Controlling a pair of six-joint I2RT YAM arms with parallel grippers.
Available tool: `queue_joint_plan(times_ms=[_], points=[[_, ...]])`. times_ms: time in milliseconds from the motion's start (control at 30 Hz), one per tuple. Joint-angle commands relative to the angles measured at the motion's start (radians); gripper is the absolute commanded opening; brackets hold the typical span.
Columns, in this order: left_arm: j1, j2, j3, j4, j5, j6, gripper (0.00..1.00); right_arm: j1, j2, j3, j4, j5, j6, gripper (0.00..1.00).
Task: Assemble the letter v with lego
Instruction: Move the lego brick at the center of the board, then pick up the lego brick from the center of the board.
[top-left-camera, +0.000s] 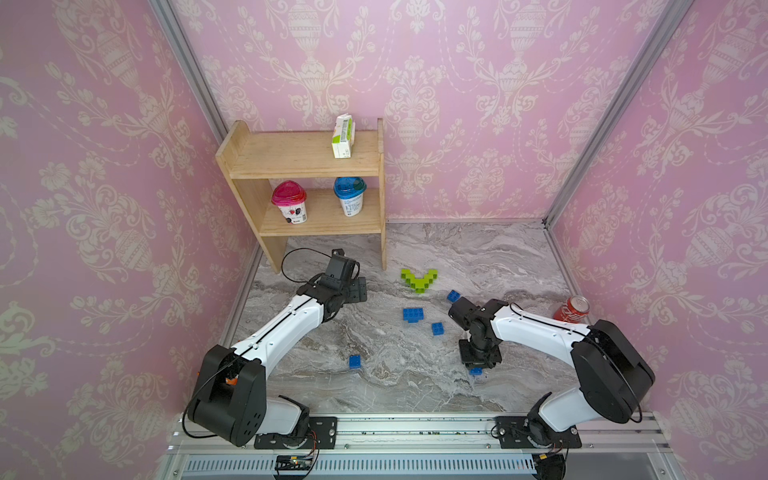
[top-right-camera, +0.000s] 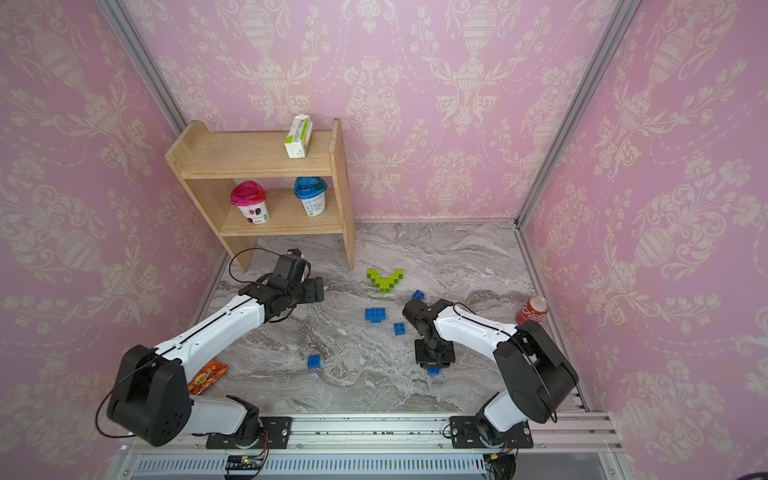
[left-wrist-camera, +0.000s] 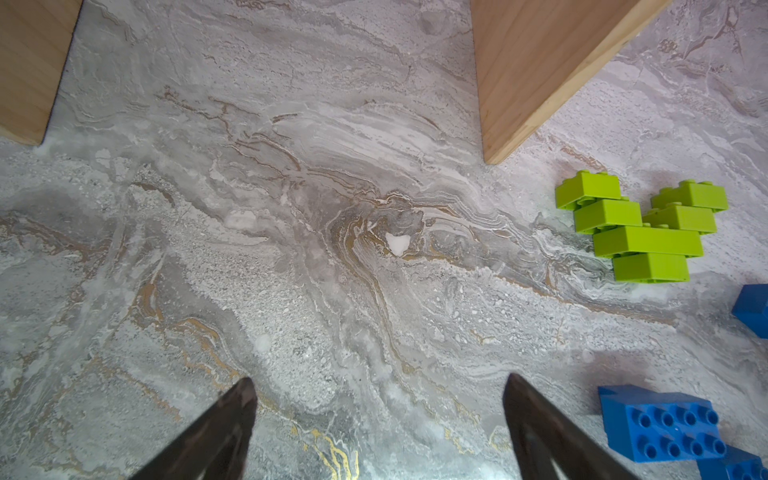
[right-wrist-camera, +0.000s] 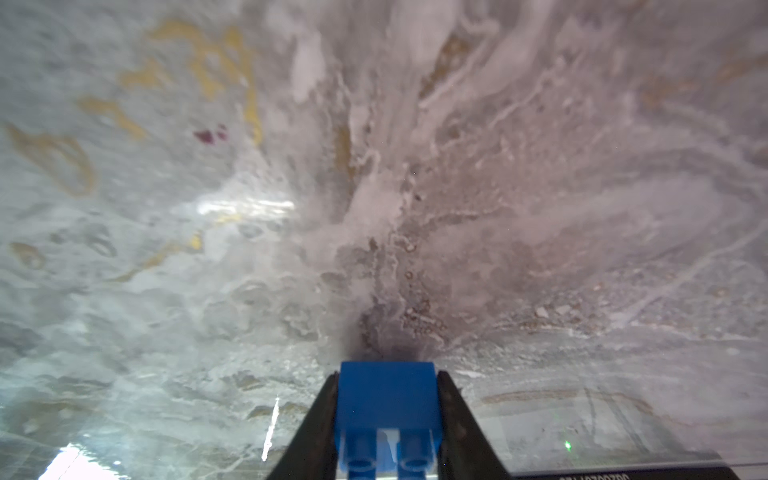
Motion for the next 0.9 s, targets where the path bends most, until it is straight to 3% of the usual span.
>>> queue_joint_plan(times_ms=[0,300,400,433,567,667,867], points=[[-0.004,0.008,0.024,-0.007,-0.009,0.011,0.94,-0.015,0.063,0.104,-0.001,0.053,-0.043,0.32],[-0.004,-0.001,0.026,-0.027,-0.023,0.022,0.94,-0.065,0.273,0.247,0.062,0.055,-0.161,0.34],[-0.004,-0.002,0.023,-0.027,-0.026,0.018,0.94,-0.069,0.278,0.25,0.07,0.049,-0.157,0.6],[-0.004,-0.002,0.021,-0.025,-0.025,0.018,0.94,-0.069,0.267,0.244,0.075,0.043,-0.154,0.63],[-0.004,0.007,0.019,-0.021,-0.02,0.012,0.94,-0.071,0.222,0.218,0.077,0.034,-0.151,0.61],[-0.004,0.013,0.022,-0.019,-0.017,0.011,0.94,-0.072,0.2,0.203,0.072,0.027,-0.151,0.53],[-0.004,0.01,0.026,-0.022,-0.022,0.01,0.94,-0.075,0.147,0.169,0.067,0.016,-0.143,0.53]])
